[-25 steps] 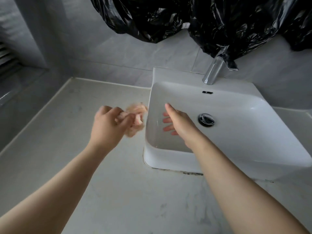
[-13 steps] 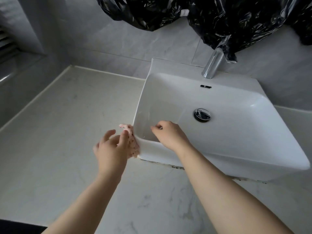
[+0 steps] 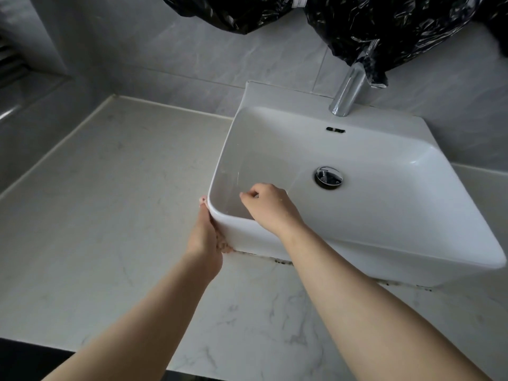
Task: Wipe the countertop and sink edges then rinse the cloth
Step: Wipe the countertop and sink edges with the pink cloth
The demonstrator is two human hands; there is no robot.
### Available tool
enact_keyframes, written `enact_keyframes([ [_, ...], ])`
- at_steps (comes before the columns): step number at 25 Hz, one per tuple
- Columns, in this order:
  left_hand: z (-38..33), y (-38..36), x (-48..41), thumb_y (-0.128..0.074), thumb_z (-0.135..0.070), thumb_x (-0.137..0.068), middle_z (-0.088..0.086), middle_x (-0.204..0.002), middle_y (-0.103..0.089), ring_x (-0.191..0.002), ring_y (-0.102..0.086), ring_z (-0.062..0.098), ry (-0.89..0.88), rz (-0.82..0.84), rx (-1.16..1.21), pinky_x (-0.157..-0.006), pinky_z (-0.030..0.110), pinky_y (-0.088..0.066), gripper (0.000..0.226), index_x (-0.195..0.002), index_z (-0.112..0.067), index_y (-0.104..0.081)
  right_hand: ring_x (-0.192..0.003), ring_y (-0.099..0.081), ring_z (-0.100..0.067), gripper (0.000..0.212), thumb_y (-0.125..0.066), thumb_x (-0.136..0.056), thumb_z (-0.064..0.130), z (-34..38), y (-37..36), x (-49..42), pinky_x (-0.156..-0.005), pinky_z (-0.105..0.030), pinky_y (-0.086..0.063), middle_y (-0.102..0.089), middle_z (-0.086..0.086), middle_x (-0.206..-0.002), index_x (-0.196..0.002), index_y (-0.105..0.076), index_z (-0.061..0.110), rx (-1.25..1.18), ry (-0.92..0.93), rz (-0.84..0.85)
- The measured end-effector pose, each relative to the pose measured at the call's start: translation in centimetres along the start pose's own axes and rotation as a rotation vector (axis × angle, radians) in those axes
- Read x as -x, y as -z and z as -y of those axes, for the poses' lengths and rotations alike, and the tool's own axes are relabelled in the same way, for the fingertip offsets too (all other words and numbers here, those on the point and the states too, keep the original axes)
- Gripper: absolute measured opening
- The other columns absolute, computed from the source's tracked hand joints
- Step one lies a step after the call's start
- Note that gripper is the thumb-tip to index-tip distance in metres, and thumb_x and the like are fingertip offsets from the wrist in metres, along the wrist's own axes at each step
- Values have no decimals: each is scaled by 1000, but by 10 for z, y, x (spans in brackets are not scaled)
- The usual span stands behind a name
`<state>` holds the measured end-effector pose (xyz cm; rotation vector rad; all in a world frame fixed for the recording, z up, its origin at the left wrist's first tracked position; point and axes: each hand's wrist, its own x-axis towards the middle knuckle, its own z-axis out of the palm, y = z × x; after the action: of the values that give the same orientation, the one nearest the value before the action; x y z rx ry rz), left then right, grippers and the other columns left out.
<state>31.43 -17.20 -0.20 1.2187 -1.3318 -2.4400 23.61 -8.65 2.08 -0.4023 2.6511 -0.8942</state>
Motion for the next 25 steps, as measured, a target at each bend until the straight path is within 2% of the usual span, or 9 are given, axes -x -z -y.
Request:
enact_keyframes([
  [2, 11, 7, 11, -32, -45, -97, -2, -48, -51, -45, -46, 15, -82, 72, 86, -55, 30, -41, 41, -74, -17, -52, -85, -60, -30, 28, -44, -89, 36, 1, 0, 1, -77, -35, -51, -65, -6, -89, -89, -61, 14, 19, 1, 18],
  [4, 13, 9, 21, -36, -40, -97, -4, -81, -68, -78, -63, 17, -132, 124, 179, -76, 30, -48, 36, -96, -13, -60, -83, -59, -30, 26, -43, -89, 36, 2, -1, 1, -73, -33, -48, -64, -5, -87, -85, -59, 16, 44, -1, 27],
  [8, -25, -3, -5, -38, -45, -94, -9, -47, -51, -37, -45, 8, -148, 117, -11, -38, 15, -30, 39, -66, -21, -48, -76, -56, -31, 25, -44, -88, 34, 4, -1, 1, -66, -32, -45, -61, -6, -78, -71, -50, 16, 48, -13, 44],
  [11, -18, 6, -5, -37, -46, -96, 0, -60, -52, -45, -42, 14, -168, 139, -71, -42, 25, -27, 36, -68, -28, -52, -80, -59, -31, 24, -43, -87, 34, 4, -1, 2, -67, -32, -46, -63, -6, -82, -76, -54, 15, 62, -12, 46],
  [14, -14, 10, 2, -33, -21, -99, 9, -66, -39, -40, -34, 17, -268, 213, -176, -36, 22, -21, 26, -77, -28, -45, -78, -58, -30, 24, -44, -87, 34, 6, -1, 1, -63, -31, -43, -61, -5, -81, -75, -54, 16, 88, -13, 51],
  [17, -48, -13, -28, -41, -9, -94, 3, -95, -53, -70, -52, 19, -320, 130, -349, -58, 28, -44, 31, -97, -37, -55, -74, -55, -30, 28, -45, -88, 35, 7, -2, -1, -54, -29, -35, -59, -6, -77, -67, -48, 17, 89, -23, 72],
  [20, -63, -21, -50, -44, -10, -94, 2, -101, -58, -85, -56, 22, -287, 193, -428, -78, 36, -47, 42, -130, -31, -43, -97, -58, -31, 24, -45, -89, 38, 7, -1, -4, -75, -32, -45, -64, -7, -104, -94, -62, 22, 94, -41, 136],
  [23, -49, -3, -31, -39, -21, -96, 1, -95, -57, -76, -52, 21, -253, 206, -542, -58, 28, -38, 28, -106, -45, -48, -140, -21, -31, 53, -44, -90, 46, 5, -1, -16, -108, -50, -24, -25, 0, -154, -141, -33, 36, 301, -44, 301],
  [25, -41, 4, -29, -38, -13, -94, 2, -85, -54, -68, -49, 21, -250, 191, -578, -52, 24, -33, 28, -92, -40, -49, -145, 1, -30, 69, -46, -89, 47, 7, -7, -29, -112, -57, -13, 0, 4, -159, -148, -10, 36, 374, -17, 396],
])
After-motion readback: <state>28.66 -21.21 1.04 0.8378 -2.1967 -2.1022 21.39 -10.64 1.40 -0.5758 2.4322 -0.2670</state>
